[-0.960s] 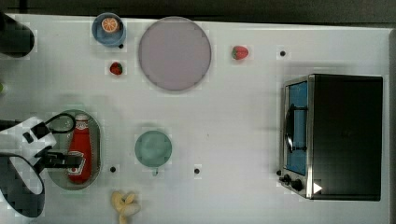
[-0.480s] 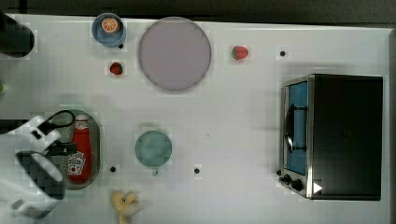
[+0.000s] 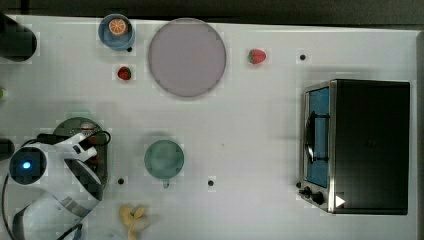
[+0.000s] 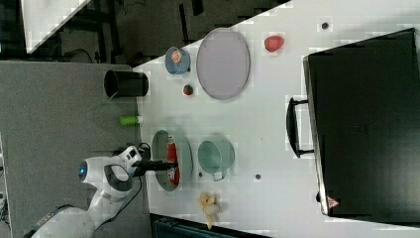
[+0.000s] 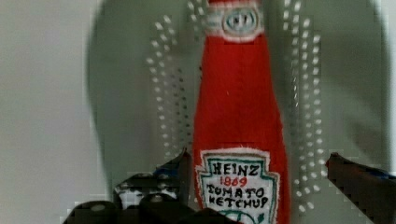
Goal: Pick ketchup from strainer and place it on the table
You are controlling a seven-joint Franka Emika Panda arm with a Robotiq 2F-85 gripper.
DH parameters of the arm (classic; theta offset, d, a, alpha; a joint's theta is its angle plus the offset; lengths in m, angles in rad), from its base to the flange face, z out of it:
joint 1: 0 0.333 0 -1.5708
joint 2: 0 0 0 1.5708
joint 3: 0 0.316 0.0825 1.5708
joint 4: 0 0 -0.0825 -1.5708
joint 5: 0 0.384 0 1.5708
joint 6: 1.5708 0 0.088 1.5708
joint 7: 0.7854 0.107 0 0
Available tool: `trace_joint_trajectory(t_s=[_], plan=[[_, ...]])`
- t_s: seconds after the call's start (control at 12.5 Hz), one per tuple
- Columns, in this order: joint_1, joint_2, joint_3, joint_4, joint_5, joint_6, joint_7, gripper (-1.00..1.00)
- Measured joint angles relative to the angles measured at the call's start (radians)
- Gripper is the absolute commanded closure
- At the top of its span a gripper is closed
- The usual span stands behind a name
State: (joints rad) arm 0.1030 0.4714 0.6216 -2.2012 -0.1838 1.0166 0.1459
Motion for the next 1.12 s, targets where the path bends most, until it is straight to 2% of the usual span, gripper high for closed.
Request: trace_joint_trajectory(t_s=[0.32, 0.4, 0.56, 0.64, 0.96, 1.12], plan=[[0.01, 0.102, -0.005, 0.002, -0.037, 0.046, 0.051, -1.0], [0.012, 0.111, -0.009, -0.004, -0.048, 0.068, 0.063, -0.91], [0.021, 0.117, -0.021, -0.006, -0.059, 0.081, 0.089, -0.43], [0.023, 0.121, -0.021, -0.006, -0.066, 0.091, 0.098, -0.25], [0.02, 0.106, -0.016, -0.008, -0.085, 0.089, 0.105, -0.25], [0.012, 0.047, -0.006, -0.02, -0.056, 0.006, 0.106, -0.25]])
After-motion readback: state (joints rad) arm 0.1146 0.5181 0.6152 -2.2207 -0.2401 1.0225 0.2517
